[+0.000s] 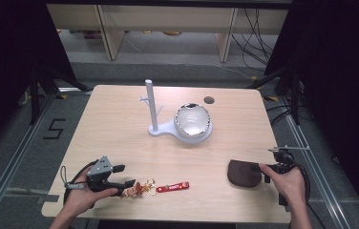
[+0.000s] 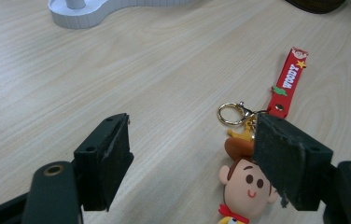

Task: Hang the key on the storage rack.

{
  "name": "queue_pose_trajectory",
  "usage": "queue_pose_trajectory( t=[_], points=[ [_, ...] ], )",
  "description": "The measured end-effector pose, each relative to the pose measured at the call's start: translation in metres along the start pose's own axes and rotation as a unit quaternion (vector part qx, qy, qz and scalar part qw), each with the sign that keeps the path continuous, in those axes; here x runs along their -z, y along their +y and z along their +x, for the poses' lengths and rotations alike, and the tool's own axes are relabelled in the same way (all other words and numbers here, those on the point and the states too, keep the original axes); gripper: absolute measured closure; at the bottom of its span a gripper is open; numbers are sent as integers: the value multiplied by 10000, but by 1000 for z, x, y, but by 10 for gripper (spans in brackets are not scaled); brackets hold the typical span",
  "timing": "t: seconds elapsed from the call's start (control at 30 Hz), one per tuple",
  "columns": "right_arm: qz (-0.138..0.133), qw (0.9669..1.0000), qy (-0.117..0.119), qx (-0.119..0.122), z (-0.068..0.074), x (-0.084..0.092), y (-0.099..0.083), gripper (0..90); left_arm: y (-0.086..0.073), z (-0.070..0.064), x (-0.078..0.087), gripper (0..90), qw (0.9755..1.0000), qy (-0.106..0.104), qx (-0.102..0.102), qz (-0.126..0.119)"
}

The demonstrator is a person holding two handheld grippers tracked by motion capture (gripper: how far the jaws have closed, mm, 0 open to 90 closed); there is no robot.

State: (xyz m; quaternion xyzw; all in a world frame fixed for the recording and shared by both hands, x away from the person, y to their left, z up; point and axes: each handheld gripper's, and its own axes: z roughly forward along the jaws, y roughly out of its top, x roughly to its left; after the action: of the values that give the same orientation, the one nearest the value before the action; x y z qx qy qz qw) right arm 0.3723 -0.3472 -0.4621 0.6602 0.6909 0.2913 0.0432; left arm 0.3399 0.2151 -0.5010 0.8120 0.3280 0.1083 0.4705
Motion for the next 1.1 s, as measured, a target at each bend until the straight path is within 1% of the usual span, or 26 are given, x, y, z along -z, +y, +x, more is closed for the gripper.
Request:
queue_pose_trajectory(
  t=[0.03, 0.07, 0.1, 0.13, 0.17, 0.2, 0.23, 0.27, 0.3, 0.33, 0.37, 0.4, 0.43, 0.47, 0.53, 0.57, 0.63, 0.67, 0.7, 0.73, 0.8, 0.87, 0.9, 0.97, 1.0, 1.1],
  points=[
    [102, 9993, 47, -347, 3, 1, 3, 441, 1, 1, 0, 271, 10000, -12, -6, 60],
    [290, 9981, -32, -541, 5, 1, 8, 440, 1, 1, -2, 272, 10000, 3, 37, -3],
    [402, 9987, -25, -297, 1, 1, 12, 436, 1, 1, -3, 273, 10000, -9, 46, -6],
    [562, 9972, 9, -497, 3, 0, 15, 430, 2, 1, -3, 274, 10000, 16, 30, 45],
    [674, 9972, -28, -317, 0, -2, 17, 426, 3, 1, -4, 275, 10000, -15, 60, 35],
    [933, 9936, -25, -644, 5, -3, 19, 425, 4, 1, -5, 276, 10000, -38, 71, 51],
    [1036, 9931, 20, -555, 3, -5, 22, 424, 5, 1, -6, 278, 10000, -23, 81, 1],
    [1167, 9909, -68, -666, 5, -8, 24, 417, 6, 0, -6, 279, 10000, -48, 82, 13],
    [1249, 9919, -95, -219, -2, -10, 25, 410, 6, 0, -6, 279, 10000, -47, 65, 18],
    [1294, 9909, -51, -369, 0, -13, 26, 409, 7, -1, -6, 280, 9999, -64, 80, -10],
    [1389, 9874, 85, -758, 6, -15, 28, 407, 7, -2, -6, 281, 10000, -41, 85, -29],
    [1337, 9885, 123, -696, 4, -18, 28, 409, 7, -2, -5, 281, 10000, -22, 74, 32],
    [1504, 9879, -78, -375, -2, -18, 30, 405, 7, -3, -6, 282, 9999, -72, 84, -46],
    [1717, 9822, 36, -756, 2, -19, 32, 400, 7, -3, -7, 282, 9999, -91, 87, -54],
    [1642, 9848, 283, -496, -6, -23, 33, 399, 7, -4, -7, 282, 9999, -81, 82, -36],
    [1679, 9837, 278, -585, -5, -23, 34, 399, 6, -4, -7, 282, 9998, -155, 103, -17],
    [1811, 9792, 488, -772, -10, -25, 32, 399, 6, -4, -7, 283, 9998, -133, 126, -1],
    [1815, 9794, 642, -605, -17, -26, 32, 422, 5, -4, -7, 283, 9998, -94, 149, -42],
    [1845, 9762, 818, -798, -18, -27, 31, 449, 4, -4, -7, 284, 9998, -92, 156, -66],
    [1862, 9747, 907, -840, -22, -28, 31, 454, 4, -3, -7, 285, 9997, -133, 170, -63],
    [1783, 9759, 1004, -759, -25, -29, 30, 465, 5, -3, -7, 286, 9996, -147, 212, -95],
    [1785, 9772, 927, -683, -24, -29, 30, 476, 5, -1, -6, 287, 9997, -108, 187, -76],
    [1821, 9738, 887, -1039, -17, -28, 30, 483, 5, -2, -6, 287, 9997, -99, 220, -89],
    [1760, 9783, 905, -619, -19, -29, 31, 500, 5, -1, -5, 288, 9997, -108, 217, -40],
    [1809, 9771, 826, -752, -15, -27, 32, 508, 5, -1, -5, 288, 9997, -103, 217, -57],
    [1753, 9800, 662, -671, -6, -25, 34, 527, 5, -1, -4, 289, 9997, -87, 220, -63]
  ],
)
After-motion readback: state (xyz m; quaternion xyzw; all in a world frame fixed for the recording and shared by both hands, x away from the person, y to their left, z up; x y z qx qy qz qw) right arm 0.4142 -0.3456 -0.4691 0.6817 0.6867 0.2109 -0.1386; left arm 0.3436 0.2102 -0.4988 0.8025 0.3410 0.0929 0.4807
